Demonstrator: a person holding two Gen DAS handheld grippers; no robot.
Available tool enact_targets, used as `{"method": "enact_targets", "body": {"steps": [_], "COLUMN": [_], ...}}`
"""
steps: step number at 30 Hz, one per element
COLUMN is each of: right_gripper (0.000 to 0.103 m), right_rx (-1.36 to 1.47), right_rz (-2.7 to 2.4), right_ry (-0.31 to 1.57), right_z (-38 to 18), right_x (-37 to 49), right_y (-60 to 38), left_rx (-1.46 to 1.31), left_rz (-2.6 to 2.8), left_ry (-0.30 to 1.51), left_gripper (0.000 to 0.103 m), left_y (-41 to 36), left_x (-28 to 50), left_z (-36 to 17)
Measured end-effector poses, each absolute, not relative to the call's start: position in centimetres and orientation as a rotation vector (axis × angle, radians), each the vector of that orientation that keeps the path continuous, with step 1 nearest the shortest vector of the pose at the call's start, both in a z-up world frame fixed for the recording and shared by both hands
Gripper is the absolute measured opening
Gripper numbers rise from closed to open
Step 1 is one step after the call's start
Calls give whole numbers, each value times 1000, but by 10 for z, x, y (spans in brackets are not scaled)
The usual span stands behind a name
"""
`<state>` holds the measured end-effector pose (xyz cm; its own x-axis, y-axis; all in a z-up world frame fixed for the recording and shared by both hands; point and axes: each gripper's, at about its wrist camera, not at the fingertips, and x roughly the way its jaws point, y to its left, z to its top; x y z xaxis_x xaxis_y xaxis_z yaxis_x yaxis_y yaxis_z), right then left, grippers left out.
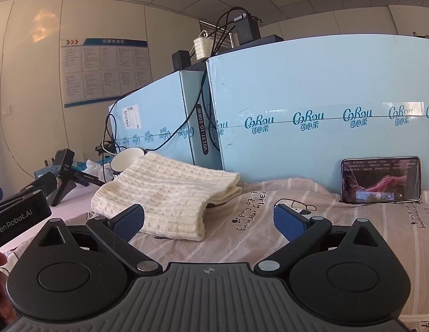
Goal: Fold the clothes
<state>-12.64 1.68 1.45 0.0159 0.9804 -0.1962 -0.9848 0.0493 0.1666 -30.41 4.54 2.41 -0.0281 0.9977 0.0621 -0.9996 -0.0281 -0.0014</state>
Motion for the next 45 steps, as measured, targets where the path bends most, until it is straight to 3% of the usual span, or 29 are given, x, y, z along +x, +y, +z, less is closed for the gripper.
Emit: {"method": "enact_targets", "body": {"steps": [45], "right_gripper": [103], "right_rx": [-5], "right_rz": [1561], "right_ry": [344], "right_z": [10], "right_x": [-115], "right_y": [23], "left_rx": [26], "left_rz": [1548], "left_ry": [-101], "left_gripper": [103], "left_y": [42], "left_x": [-310], "left_z": [25]}}
